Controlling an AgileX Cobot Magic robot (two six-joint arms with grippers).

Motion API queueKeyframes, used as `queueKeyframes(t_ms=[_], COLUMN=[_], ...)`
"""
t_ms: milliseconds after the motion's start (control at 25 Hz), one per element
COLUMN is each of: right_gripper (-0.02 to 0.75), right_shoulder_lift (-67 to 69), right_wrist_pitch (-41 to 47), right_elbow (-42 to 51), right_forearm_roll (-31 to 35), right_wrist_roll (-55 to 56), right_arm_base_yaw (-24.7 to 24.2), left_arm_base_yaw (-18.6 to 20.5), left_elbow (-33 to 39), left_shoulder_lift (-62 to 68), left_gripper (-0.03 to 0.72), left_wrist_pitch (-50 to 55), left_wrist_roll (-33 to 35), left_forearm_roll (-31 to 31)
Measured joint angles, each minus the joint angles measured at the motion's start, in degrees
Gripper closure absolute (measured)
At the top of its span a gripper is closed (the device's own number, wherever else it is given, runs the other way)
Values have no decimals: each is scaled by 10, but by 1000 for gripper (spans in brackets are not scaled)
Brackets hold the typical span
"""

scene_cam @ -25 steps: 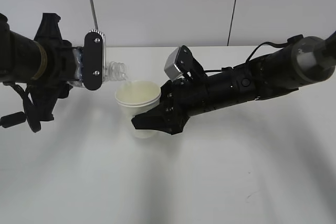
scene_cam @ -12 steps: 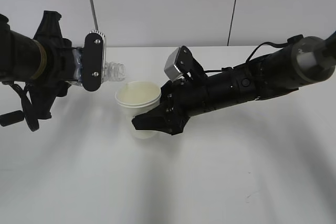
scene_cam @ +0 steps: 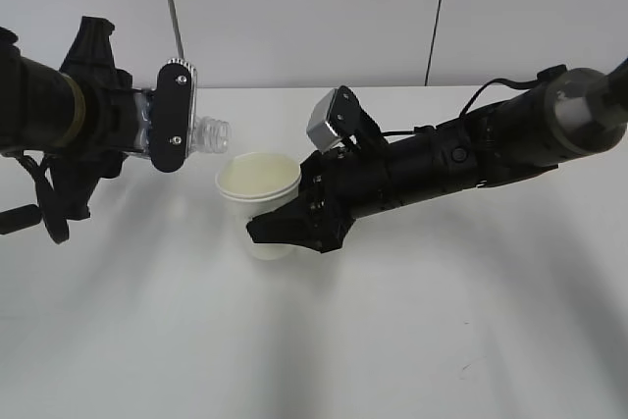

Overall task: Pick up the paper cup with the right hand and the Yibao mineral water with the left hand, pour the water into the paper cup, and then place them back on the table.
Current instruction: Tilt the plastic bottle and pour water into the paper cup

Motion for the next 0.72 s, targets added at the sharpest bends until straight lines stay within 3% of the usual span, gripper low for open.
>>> queueKeyframes(t_ms=[720], right_gripper=[217], right_shoulder_lift=[0], right_wrist_pitch=[0], right_elbow=[-2], right_forearm_roll=[-1], right_wrist_roll=[0], right_arm_base_yaw=[0], left_arm_base_yaw=[-16], left_elbow=[0], left_shoulder_lift=[1], left_gripper=[350], left_wrist_pitch=[19], left_wrist_roll=[0], left_forearm_roll=[22])
